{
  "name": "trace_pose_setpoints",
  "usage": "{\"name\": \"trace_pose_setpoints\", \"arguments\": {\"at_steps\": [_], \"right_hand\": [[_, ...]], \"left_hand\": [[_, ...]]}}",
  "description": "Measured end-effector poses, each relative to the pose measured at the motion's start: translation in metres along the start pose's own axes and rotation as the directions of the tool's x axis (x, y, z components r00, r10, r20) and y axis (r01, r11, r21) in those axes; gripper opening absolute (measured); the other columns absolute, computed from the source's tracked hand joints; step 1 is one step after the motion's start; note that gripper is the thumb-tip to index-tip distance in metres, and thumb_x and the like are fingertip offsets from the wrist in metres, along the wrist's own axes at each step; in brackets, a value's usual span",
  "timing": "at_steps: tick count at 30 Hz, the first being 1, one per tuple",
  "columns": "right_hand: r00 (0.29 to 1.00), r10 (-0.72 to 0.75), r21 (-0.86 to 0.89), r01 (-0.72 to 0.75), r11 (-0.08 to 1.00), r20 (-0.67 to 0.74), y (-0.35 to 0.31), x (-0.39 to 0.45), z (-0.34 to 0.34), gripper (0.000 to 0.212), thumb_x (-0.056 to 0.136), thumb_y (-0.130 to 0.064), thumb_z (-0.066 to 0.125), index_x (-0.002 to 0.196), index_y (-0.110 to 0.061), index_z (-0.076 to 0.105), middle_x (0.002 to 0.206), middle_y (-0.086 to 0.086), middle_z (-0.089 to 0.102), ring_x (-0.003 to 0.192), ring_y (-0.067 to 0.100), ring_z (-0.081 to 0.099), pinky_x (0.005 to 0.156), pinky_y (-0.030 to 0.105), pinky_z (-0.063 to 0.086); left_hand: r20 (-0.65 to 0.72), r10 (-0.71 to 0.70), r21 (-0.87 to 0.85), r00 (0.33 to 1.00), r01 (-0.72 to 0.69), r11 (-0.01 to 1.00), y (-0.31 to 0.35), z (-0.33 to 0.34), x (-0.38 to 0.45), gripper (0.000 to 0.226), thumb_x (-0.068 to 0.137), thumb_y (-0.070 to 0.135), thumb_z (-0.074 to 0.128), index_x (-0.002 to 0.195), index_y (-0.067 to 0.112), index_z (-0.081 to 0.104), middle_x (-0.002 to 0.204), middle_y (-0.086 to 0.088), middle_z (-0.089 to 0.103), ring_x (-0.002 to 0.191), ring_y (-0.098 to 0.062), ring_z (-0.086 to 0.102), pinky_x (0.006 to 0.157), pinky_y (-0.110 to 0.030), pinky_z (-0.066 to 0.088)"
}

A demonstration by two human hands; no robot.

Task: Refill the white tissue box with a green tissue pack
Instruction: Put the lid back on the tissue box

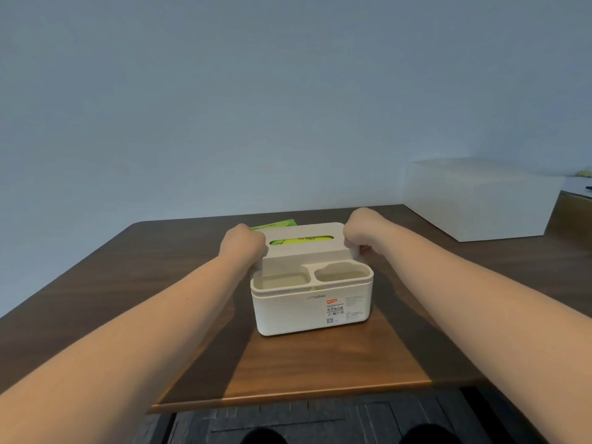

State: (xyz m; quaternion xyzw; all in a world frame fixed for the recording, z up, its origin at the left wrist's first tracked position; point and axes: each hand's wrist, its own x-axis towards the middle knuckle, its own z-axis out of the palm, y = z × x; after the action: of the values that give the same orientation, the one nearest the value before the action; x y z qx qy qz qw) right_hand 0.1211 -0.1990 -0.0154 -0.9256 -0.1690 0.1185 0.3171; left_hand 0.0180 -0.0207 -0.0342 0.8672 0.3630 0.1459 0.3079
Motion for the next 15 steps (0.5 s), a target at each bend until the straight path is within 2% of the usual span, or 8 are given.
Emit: {"name": "trace_pose_setpoints", "arguments": {"at_steps": [2, 4, 6, 7, 10, 11, 13, 15], "right_hand": [[0.999, 0.034, -0.098, -0.032, 0.995, 0.014, -0.001, 0.0, 0.002, 0.019, 0.078, 0.015, 0.053, 0.075, 0.0, 0.064, 0.067, 0.013, 0.057, 0.063, 0.028, 0.053, 0.056, 0.029, 0.043], [0.999, 0.044, -0.148, -0.042, 0.988, 0.015, -0.001, 0.002, 0.004, 0.02, 0.079, 0.014, 0.053, 0.067, -0.001, 0.058, 0.061, 0.012, 0.053, 0.06, 0.027, 0.05, 0.054, 0.029, 0.041], [0.999, 0.034, -0.16, -0.032, 0.987, 0.01, -0.001, 0.004, 0.007, 0.015, 0.08, 0.011, 0.051, 0.073, -0.002, 0.055, 0.063, 0.013, 0.048, 0.059, 0.026, 0.046, 0.047, 0.027, 0.036], [1.0, 0.019, -0.159, -0.018, 0.987, 0.002, -0.001, 0.006, 0.009, 0.013, 0.081, 0.009, 0.05, 0.079, -0.003, 0.054, 0.067, 0.014, 0.049, 0.06, 0.026, 0.045, 0.046, 0.026, 0.034], [0.999, -0.018, -0.155, 0.013, 0.988, -0.03, -0.001, 0.009, 0.012, 0.014, 0.082, 0.007, 0.047, 0.085, -0.005, 0.055, 0.08, 0.016, 0.052, 0.069, 0.029, 0.047, 0.046, 0.026, 0.034], [0.999, -0.03, -0.145, 0.024, 0.989, -0.043, 0.0, 0.01, 0.013, 0.014, 0.082, 0.006, 0.046, 0.085, -0.004, 0.055, 0.081, 0.015, 0.052, 0.07, 0.029, 0.047, 0.046, 0.026, 0.034], [0.998, -0.037, -0.144, 0.029, 0.989, -0.054, 0.0, 0.014, 0.014, 0.016, 0.083, 0.005, 0.045, 0.087, -0.004, 0.057, 0.085, 0.016, 0.054, 0.07, 0.029, 0.048, 0.047, 0.027, 0.035], [0.997, -0.035, -0.167, 0.024, 0.986, -0.062, -0.002, 0.016, 0.015, 0.023, 0.085, 0.003, 0.045, 0.1, -0.005, 0.061, 0.098, 0.018, 0.061, 0.076, 0.031, 0.053, 0.05, 0.027, 0.038]], "left_hand": [[0.058, -0.016, 0.132, 0.998, 0.008, 0.991, 0.0, 0.001, 0.003, 0.017, 0.079, -0.006, 0.041, 0.069, 0.005, 0.048, 0.06, -0.012, 0.057, 0.065, -0.029, 0.055, 0.062, -0.027, 0.043], [0.085, 0.01, 0.329, 0.996, -0.038, 0.944, 0.003, -0.001, 0.002, 0.028, 0.083, -0.007, 0.039, 0.061, 0.001, 0.054, 0.061, -0.012, 0.055, 0.062, -0.024, 0.052, 0.062, -0.025, 0.043], [0.077, 0.06, 0.409, 0.995, -0.086, 0.909, 0.004, -0.002, 0.001, 0.029, 0.083, -0.007, 0.04, 0.072, -0.005, 0.066, 0.069, -0.019, 0.055, 0.053, -0.02, 0.039, 0.053, -0.026, 0.036], [0.072, 0.076, 0.433, 0.994, -0.1, 0.896, 0.003, -0.002, 0.003, 0.028, 0.083, -0.007, 0.041, 0.073, -0.003, 0.067, 0.068, -0.017, 0.054, 0.053, -0.021, 0.036, 0.051, -0.026, 0.033], [0.037, 0.11, 0.404, 0.993, -0.116, 0.907, -0.003, 0.0, 0.007, 0.03, 0.084, -0.006, 0.04, 0.055, 0.003, 0.044, 0.061, -0.006, 0.039, 0.068, -0.026, 0.041, 0.065, -0.028, 0.037], [0.033, 0.106, 0.397, 0.994, -0.11, 0.911, -0.004, -0.001, 0.008, 0.033, 0.084, -0.005, 0.04, 0.053, 0.006, 0.037, 0.06, -0.004, 0.034, 0.065, -0.026, 0.04, 0.067, -0.028, 0.036], [0.042, 0.065, 0.294, 0.997, -0.075, 0.953, -0.003, -0.004, 0.006, 0.033, 0.084, -0.003, 0.041, 0.053, 0.008, 0.034, 0.061, -0.003, 0.03, 0.061, -0.024, 0.036, 0.066, -0.028, 0.034], [0.048, 0.039, 0.175, 0.998, -0.047, 0.984, -0.005, -0.003, 0.007, 0.032, 0.084, -0.003, 0.042, 0.055, 0.008, 0.033, 0.063, -0.003, 0.028, 0.068, -0.026, 0.034, 0.061, -0.027, 0.032]]}}
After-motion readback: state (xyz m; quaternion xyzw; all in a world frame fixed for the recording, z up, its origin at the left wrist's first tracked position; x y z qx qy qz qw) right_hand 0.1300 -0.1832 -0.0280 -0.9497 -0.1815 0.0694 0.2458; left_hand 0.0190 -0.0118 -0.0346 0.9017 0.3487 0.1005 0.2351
